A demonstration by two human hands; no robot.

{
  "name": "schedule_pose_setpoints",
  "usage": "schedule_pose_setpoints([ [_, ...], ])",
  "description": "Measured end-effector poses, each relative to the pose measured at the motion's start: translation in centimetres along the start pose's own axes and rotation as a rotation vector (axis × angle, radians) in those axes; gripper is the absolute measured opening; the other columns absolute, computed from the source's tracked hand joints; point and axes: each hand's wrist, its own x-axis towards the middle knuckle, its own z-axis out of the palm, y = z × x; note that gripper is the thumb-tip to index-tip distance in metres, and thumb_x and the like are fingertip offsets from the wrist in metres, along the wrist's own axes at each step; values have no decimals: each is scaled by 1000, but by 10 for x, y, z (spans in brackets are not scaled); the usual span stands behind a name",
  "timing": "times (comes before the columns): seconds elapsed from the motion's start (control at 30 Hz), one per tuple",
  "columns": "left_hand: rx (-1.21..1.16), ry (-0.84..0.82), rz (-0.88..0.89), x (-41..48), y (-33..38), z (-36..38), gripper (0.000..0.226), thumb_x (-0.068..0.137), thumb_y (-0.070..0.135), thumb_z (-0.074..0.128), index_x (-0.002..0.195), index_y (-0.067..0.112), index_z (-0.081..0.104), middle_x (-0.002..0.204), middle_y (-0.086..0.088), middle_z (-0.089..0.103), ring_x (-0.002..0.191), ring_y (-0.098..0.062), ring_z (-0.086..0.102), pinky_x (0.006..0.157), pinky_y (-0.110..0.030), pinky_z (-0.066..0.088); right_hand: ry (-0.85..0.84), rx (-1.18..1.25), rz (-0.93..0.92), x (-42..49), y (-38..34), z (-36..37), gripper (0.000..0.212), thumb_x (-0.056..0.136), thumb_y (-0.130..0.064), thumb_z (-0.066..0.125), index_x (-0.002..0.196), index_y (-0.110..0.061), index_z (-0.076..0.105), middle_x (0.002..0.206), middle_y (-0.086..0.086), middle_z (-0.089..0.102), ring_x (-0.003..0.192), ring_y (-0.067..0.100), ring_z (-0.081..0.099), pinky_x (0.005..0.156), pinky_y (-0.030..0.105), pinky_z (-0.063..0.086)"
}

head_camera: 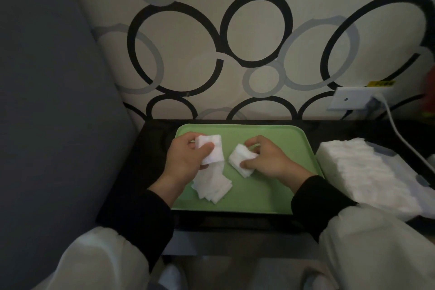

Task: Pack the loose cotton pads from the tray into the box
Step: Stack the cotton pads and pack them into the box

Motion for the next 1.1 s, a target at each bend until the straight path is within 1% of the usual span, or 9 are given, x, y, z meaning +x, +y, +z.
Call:
schedule_pose_setpoints([
  [0.2, -29, 24, -66, 0, -1, 2, 21, 89, 13, 72, 108, 16, 63, 111, -12, 67, 96, -28, 69, 58, -27, 58, -30, 394, 21, -10, -1, -13, 26, 87, -7, 70, 112, -3, 68, 109, 18, 70, 99, 32, 68, 87, 46, 55],
  [0.33, -21, -14, -80, -4, -1, 11, 35, 89, 13, 72, 121, 8, 61, 113, -15, 67, 93, -28, 69, 56, -26, 57, -53, 528, -13, -18, -5, -21, 25, 88, -5, 68, 113, -2, 66, 107, 19, 72, 93, 30, 71, 80, 39, 59],
  [0.5, -71, -76, -95, -12, 7, 25, 32, 93, 12, 67, 122, 5, 58, 112, -14, 66, 92, -27, 68, 58, -26, 60, -53, 636, -48, -23, -6, -26, 19, 87, -5, 69, 106, -5, 66, 94, 13, 70, 87, 27, 63, 72, 33, 49],
  [0.57, -102, -108, -106, -15, 11, 30, 24, 95, 10, 63, 119, 6, 57, 107, -11, 67, 89, -24, 68, 57, -25, 59, -63, 692, -52, -24, -4, -26, 21, 86, -2, 69, 107, -3, 65, 95, 18, 67, 88, 30, 59, 71, 33, 47],
  [0.67, -148, -164, -111, -18, 14, 37, 19, 98, 9, 58, 117, 7, 59, 104, -11, 70, 84, -19, 69, 59, -24, 59, -69, 709, -50, -26, -5, -26, 23, 84, -1, 71, 106, -1, 64, 93, 20, 66, 81, 28, 59, 64, 29, 50],
  [0.77, -168, -219, -119, -21, 16, 42, 20, 100, 9, 55, 120, 7, 60, 110, -14, 71, 93, -25, 71, 64, -25, 60, -37, 712, -51, -27, -4, -28, 16, 82, 0, 73, 95, -7, 65, 89, 17, 67, 69, 21, 63, 58, 24, 54],
  [0.83, -190, -249, -119, -21, 16, 45, 18, 100, 9, 54, 117, 9, 62, 110, -14, 72, 96, -26, 71, 65, -26, 61, -15, 693, -56, -27, -3, -29, 16, 81, -1, 75, 93, -7, 65, 91, 17, 67, 71, 21, 65, 60, 25, 55],
  [0.97, -210, -288, -102, -23, 19, 52, 14, 99, 9, 57, 106, 16, 66, 100, -10, 75, 83, -18, 72, 63, -25, 59, -5, 625, -63, -29, 0, -33, 16, 78, -2, 77, 90, -8, 68, 88, 12, 70, 73, 20, 68, 59, 24, 56],
  [1.1, -220, -332, -92, -24, 20, 56, 20, 97, 9, 58, 115, 11, 67, 98, -9, 76, 83, -18, 74, 64, -26, 58, 6, 582, -71, -31, 2, -36, 15, 78, -2, 78, 90, -6, 69, 83, 10, 70, 69, 17, 67, 59, 24, 55],
])
